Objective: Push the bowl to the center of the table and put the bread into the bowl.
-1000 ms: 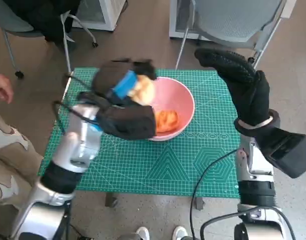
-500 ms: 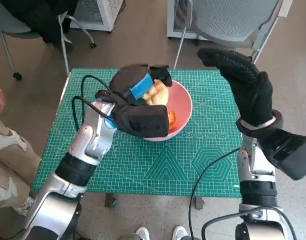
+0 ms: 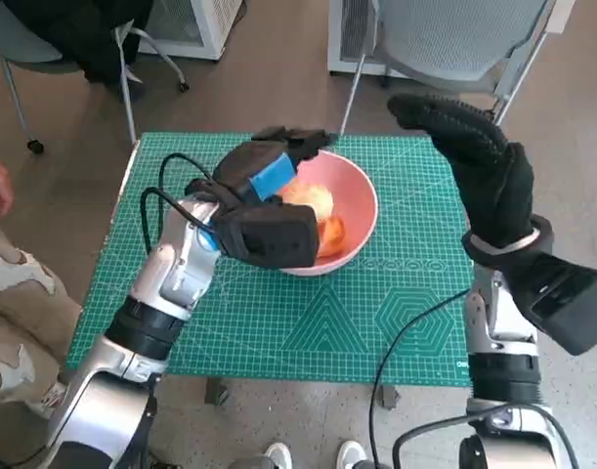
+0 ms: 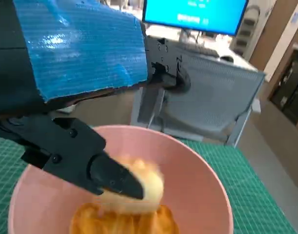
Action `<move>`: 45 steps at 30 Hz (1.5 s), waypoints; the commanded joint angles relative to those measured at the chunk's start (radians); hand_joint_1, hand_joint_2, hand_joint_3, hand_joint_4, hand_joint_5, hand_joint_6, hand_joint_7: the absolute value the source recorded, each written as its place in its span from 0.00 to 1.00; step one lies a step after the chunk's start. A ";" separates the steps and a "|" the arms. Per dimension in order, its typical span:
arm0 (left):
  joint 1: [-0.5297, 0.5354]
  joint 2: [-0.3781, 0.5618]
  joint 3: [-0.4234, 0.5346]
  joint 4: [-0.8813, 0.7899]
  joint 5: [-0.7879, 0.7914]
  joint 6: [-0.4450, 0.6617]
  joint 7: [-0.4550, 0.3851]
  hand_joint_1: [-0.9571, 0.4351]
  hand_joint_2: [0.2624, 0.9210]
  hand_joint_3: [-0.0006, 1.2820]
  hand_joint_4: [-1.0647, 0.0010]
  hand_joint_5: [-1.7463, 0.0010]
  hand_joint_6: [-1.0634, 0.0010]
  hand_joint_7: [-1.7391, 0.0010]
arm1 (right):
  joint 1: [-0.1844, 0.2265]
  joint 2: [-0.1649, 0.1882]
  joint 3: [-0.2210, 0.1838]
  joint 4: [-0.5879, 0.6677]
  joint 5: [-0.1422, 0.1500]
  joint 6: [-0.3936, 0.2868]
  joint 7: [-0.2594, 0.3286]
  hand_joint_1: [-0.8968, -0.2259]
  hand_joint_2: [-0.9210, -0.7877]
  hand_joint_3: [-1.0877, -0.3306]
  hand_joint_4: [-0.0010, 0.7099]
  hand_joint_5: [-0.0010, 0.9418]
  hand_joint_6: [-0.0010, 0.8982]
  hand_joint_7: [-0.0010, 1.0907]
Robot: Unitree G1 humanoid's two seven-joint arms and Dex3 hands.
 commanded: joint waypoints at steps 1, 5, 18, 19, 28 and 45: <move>0.005 0.010 0.042 0.017 -0.053 -0.060 0.019 0.16 1.00 0.11 1.00 1.00 0.91 0.95 | 0.019 0.006 0.003 0.004 -0.010 0.011 -0.010 0.27 0.00 0.46 0.21 0.00 0.01 0.45; 0.016 0.012 0.094 0.018 -0.136 -0.101 -0.014 0.13 1.00 0.20 1.00 1.00 0.92 0.95 | 0.020 0.009 0.009 -0.008 -0.016 0.020 -0.021 0.27 0.00 0.46 0.21 0.00 0.01 0.45; 0.109 -0.004 0.332 -0.148 -0.558 -0.147 -0.201 0.12 1.00 0.40 1.00 1.00 0.95 0.97 | 0.031 0.020 0.028 -0.093 -0.011 0.090 -0.051 0.26 0.00 0.45 0.22 0.00 0.00 0.46; 0.124 -0.015 0.359 -0.185 -0.612 -0.146 -0.212 0.13 1.00 0.40 1.00 1.00 0.95 0.97 | 0.030 0.022 0.030 -0.103 -0.012 0.097 -0.055 0.26 0.00 0.45 0.22 0.00 0.00 0.46; 0.196 -0.086 0.496 -0.406 -0.916 -0.133 -0.253 0.17 1.00 0.35 1.00 1.00 0.92 0.96 | -0.004 0.035 0.052 -0.167 -0.030 0.149 -0.090 0.29 0.00 0.45 0.22 0.00 0.01 0.47; 0.253 -0.044 0.529 -0.543 -0.950 -0.119 -0.267 0.24 1.00 0.10 0.98 1.00 0.88 0.93 | -0.082 0.049 0.070 -0.126 -0.087 0.102 -0.113 0.26 0.00 0.44 0.23 0.01 0.01 0.47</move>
